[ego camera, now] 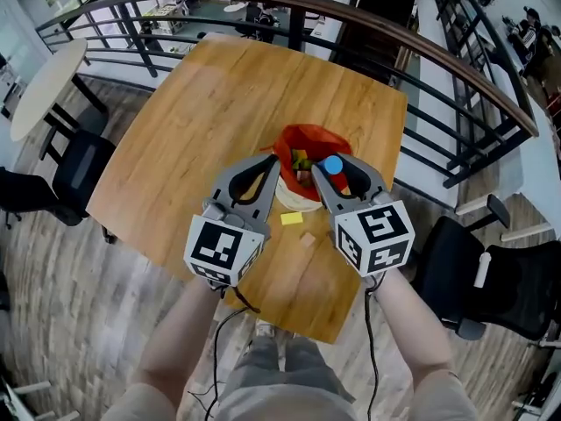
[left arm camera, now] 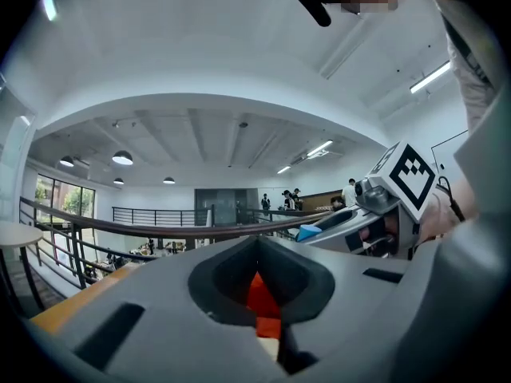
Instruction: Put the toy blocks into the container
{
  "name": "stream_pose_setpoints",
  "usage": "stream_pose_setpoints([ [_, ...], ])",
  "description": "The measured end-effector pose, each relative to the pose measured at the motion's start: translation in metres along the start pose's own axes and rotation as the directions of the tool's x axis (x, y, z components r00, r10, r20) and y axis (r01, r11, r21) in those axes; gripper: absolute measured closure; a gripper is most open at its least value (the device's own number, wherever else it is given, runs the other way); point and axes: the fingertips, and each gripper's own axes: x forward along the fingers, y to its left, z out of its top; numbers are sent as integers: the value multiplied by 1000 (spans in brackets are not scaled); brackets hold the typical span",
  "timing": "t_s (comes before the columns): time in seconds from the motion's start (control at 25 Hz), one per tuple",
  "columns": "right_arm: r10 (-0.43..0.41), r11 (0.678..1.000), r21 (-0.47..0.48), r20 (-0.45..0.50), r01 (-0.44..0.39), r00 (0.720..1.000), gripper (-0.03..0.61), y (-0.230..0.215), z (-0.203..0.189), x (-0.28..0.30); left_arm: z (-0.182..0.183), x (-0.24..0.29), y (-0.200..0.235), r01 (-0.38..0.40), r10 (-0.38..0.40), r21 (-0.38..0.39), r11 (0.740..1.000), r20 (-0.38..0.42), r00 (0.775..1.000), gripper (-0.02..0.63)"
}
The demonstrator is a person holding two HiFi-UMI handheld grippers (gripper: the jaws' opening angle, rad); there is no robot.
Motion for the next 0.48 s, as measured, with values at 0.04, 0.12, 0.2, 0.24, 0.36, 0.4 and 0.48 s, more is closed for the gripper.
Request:
stream_pose_setpoints([
  [0.04,2,1000,20,-20,-2,1000,426,-2,-7,7,-9,3,2,1,-1,-9,1000,-14,1000,603],
  [0.12,-1,999,39,-58,3,998,426,-5,-20,20,-25,10,6,0,-1,-26,1000,-38,999,603],
  [0.2,-4,999,36,-98,7,995,426,-8,-31,31,-40,16,9,-3,0,-47,999,-64,998,603],
  [0.24,-2,999,35,-119,6,993,426,-8,-38,34,-47,17,10,-3,-1,-57,998,-75,997,603],
  [0.36,3,999,40,-174,4,985,426,-10,-57,41,-65,21,9,-3,-5,-80,997,-103,995,603],
  [0.4,2,999,41,-191,6,982,426,-12,-62,43,-70,22,9,-3,-7,-87,996,-112,994,603],
  [0.48,-1,999,42,-217,11,976,426,-14,-70,45,-80,24,8,-4,-9,-98,995,-133,991,603],
])
